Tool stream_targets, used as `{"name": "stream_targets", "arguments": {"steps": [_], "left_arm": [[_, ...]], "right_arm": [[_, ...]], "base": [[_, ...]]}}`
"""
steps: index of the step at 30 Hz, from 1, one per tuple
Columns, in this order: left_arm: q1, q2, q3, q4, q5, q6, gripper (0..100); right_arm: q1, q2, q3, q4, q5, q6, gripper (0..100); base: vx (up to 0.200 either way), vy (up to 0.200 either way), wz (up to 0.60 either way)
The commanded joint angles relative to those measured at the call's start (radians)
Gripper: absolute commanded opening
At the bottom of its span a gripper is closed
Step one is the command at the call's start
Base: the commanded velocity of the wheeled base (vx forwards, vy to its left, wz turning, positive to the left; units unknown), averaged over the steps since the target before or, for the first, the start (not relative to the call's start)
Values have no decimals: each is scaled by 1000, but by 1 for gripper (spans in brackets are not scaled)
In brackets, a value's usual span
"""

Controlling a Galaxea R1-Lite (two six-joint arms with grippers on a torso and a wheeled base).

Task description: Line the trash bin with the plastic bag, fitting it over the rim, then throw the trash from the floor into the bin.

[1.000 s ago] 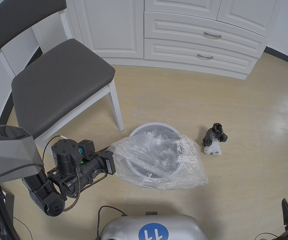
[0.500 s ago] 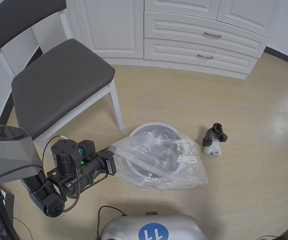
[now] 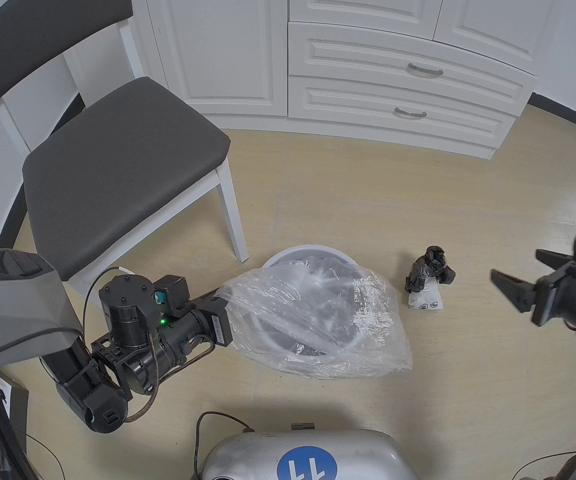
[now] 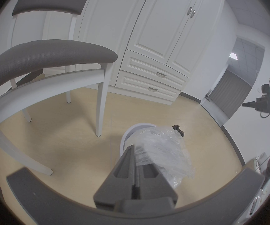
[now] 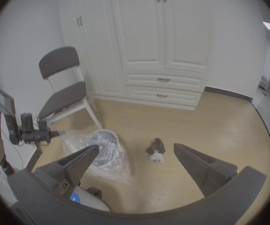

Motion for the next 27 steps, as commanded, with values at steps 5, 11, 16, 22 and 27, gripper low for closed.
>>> {"name": "stream_targets", "arguments": {"steps": [5,11,16,22,27], "left_arm": [[25,-40,-1,0,0,-3,0],[25,-57,4,0,0,-2,0],[25,-60,4,0,1,-2,0],[25,-63,2,0,1,-2,0],[28,-69,2,0,1,-2,0]], "right_arm": [[377,629,-92,-198,-151,-150,100],[391,616,-13,-220,-151,-291,100],[391,607,21,-218,-152,-354,100],[388,630,44,-218,-155,-364,100],[385,682,18,-220,-178,-364,100]], "base": [[0,0,0],[0,0,0],[0,0,0],[0,0,0],[0,0,0]]}}
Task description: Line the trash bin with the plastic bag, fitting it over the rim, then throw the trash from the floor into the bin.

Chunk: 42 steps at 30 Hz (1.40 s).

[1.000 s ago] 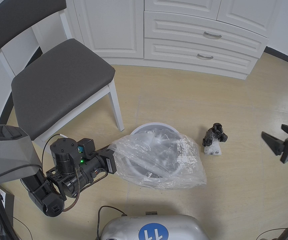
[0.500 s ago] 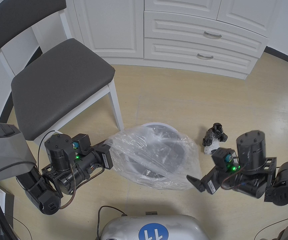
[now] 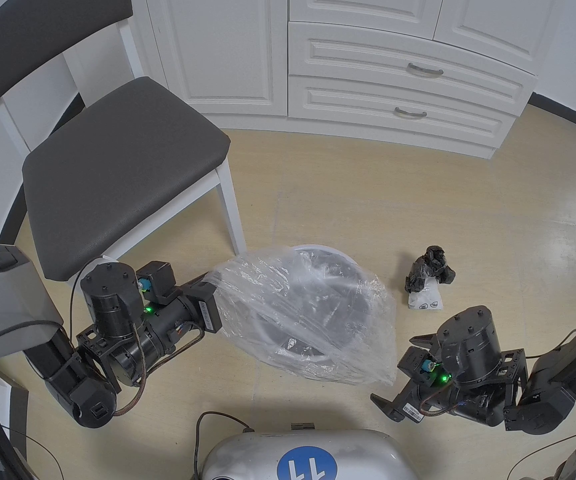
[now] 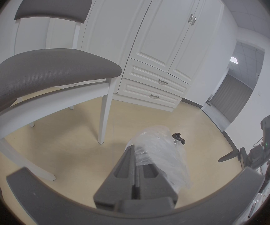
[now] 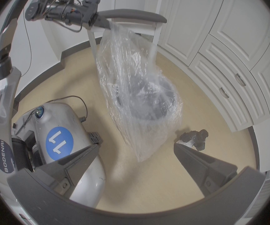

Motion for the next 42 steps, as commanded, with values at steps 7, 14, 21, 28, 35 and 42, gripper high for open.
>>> {"name": "stream_targets", "arguments": {"steps": [7,14,21,28,35,42], "left_arm": [[8,-21,1,-1,0,0,0],[19,-26,-2,-1,-1,0,0],[31,-39,1,-2,-9,-2,0],[34,-36,0,-1,-10,-2,0],[34,-33,-3,-1,-10,-2,0],[34,-32,-2,-1,-10,-2,0]], "right_arm": [[5,93,-37,0,-40,-10,100],[6,144,-80,-13,-42,-8,100],[52,313,-200,-183,-108,26,100],[79,383,-277,-263,-123,56,100],[100,377,-277,-272,-123,85,100],[129,388,-350,-263,-134,154,100]], "base": [[0,0,0],[0,0,0],[0,0,0],[0,0,0],[0,0,0],[0,0,0]]}}
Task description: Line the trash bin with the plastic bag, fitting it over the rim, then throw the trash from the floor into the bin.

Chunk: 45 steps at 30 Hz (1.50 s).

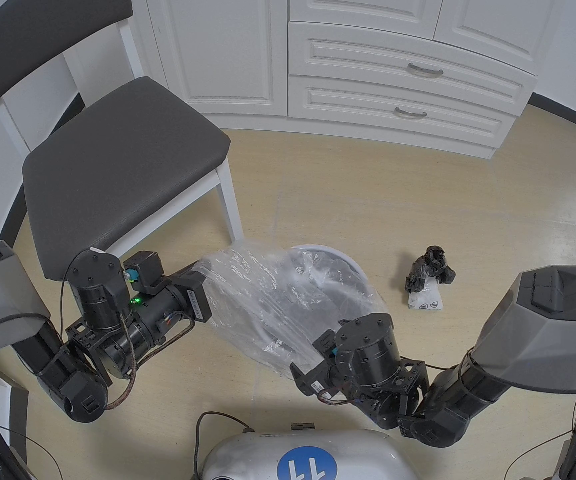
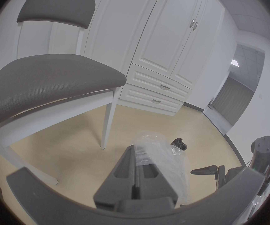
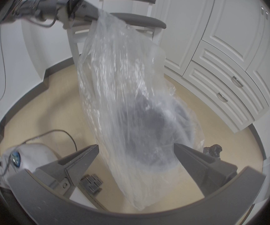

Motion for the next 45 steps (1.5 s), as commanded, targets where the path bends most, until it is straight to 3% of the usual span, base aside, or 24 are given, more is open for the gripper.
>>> {"name": "stream_targets", "arguments": {"steps": [1,7,8,21,31,39,45], "left_arm": [[0,4,1,0,1,0,0],[0,5,-2,0,1,0,0],[0,5,-2,0,1,0,0],[1,8,-1,0,1,0,0],[-6,82,-16,-42,2,-2,0],[-38,148,-58,-95,14,-34,0],[-81,194,-145,-95,86,-109,0]], "right_arm": [[18,6,-40,6,-5,17,100],[16,26,-47,1,-8,17,100],[16,26,-47,1,-8,17,0],[-63,-63,-112,35,-3,12,0],[-177,-40,-468,222,29,14,0],[-255,77,-618,217,29,12,0],[-321,184,-793,222,29,12,0]], "base": [[0,0,0],[0,0,0],[0,0,0],[0,0,0],[0,0,0],[0,0,0],[0,0,0]]}}
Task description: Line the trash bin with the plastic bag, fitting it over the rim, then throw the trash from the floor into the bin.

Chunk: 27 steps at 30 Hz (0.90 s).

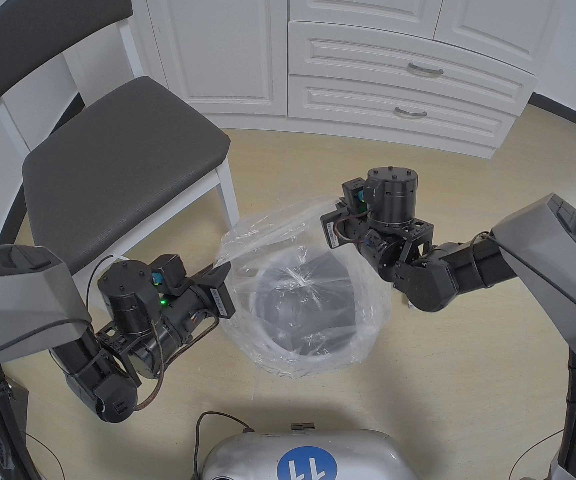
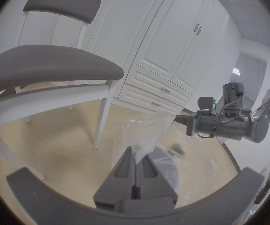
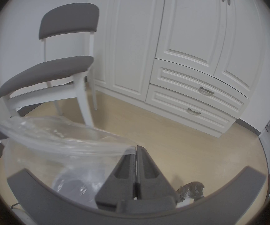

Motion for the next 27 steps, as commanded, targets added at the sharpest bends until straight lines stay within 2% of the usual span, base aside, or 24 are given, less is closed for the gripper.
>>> {"name": "stream_targets", "arguments": {"steps": [1,5,11,15,17,20,23,27], "left_arm": [[-36,65,-70,-1,35,-42,0],[-52,122,-143,-1,89,-85,0],[-53,200,-226,-1,100,-121,0],[-70,212,-234,0,100,-128,0],[-99,214,-217,0,100,-141,0],[-139,218,-208,0,98,-168,0],[-151,244,-226,0,100,-168,0],[-133,267,-260,0,92,-167,0]], "right_arm": [[-57,114,-128,3,-1,0,0],[-75,137,-173,8,-1,-2,0],[-103,111,-151,16,-1,-3,0],[-104,-4,19,19,3,-23,0],[-111,-81,145,9,12,-72,0],[-129,-172,289,5,56,-115,0],[-131,-207,373,3,72,-117,0],[-131,-185,372,-10,70,-112,0]], "base": [[0,0,0],[0,0,0],[0,0,0],[0,0,0],[0,0,0],[0,0,0],[0,0,0],[0,0,0]]}}
